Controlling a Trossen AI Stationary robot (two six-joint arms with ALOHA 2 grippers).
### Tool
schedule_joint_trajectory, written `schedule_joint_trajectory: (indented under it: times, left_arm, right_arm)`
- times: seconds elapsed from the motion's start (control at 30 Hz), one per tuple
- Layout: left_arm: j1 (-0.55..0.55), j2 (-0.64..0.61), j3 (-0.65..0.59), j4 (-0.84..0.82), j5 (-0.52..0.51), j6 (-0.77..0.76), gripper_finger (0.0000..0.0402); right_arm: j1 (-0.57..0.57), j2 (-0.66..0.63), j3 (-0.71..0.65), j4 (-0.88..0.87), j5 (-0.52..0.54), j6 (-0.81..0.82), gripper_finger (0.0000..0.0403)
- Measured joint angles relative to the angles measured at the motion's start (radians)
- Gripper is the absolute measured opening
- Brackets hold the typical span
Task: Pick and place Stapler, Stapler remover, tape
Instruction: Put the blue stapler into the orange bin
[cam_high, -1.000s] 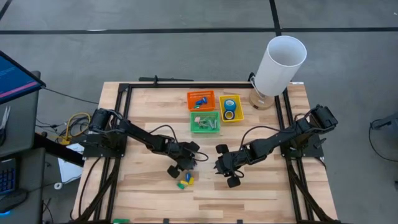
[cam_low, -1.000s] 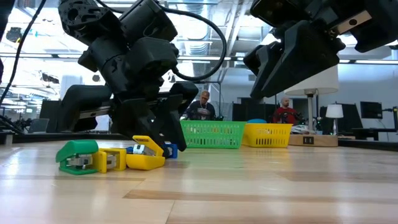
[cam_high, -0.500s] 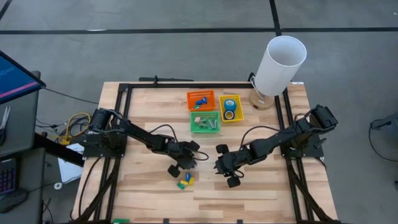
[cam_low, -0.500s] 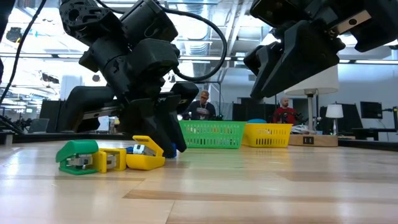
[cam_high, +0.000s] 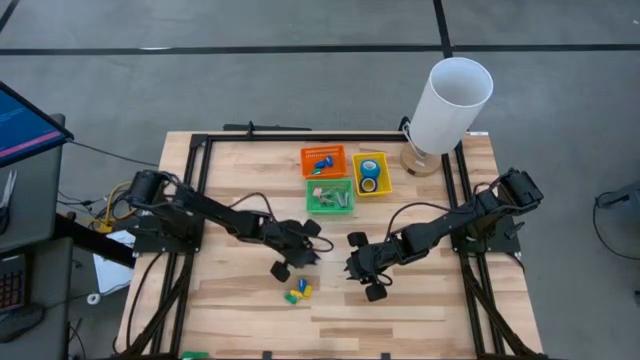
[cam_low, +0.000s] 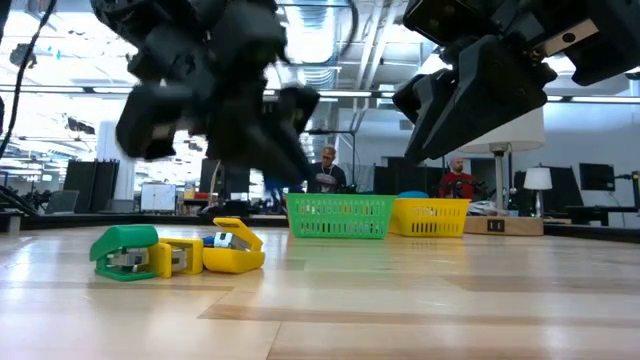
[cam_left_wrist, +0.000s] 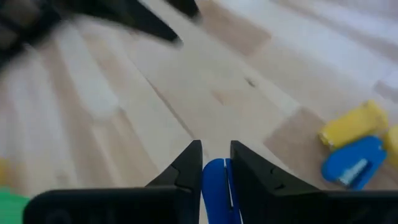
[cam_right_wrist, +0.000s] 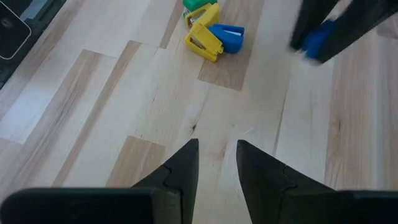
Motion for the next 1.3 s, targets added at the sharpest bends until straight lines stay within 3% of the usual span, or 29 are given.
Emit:
schedule_joint_trajectory:
  times: [0.43, 0.67, 0.77, 1.0, 1.3]
  left_arm:
    - [0.186, -0.287, 0.0, 0.055, -0.014, -0.038, 0.0058]
    - [0.293, -0.266, 0.001, 0.145, 0.118, -0.089, 0.0058]
    - [0.32, -0.248, 0.001, 0.162, 0.125, -0.103, 0.0058]
    - [0.324, -0.232, -0.014, 0.179, 0.125, -0.234, 0.0058]
    - [0.326, -0.239, -0.032, 0.187, 0.125, -0.234, 0.0058]
  right_arm:
    - [-0.065, 0.0, 0.0, 0.039, 0.019, -0.086, 0.0101]
    - [-0.1, 0.0, -0.035, 0.067, 0.083, -0.075, 0.0101]
    - [-0.093, -0.019, -0.139, 0.129, 0.084, -0.057, 0.0101]
    - [-0.132, -0.145, -0.411, 0.476, 0.086, 0.037, 0.0101]
    - [-0.106, -0.301, -0.45, 0.502, 0.078, 0.053, 0.0101]
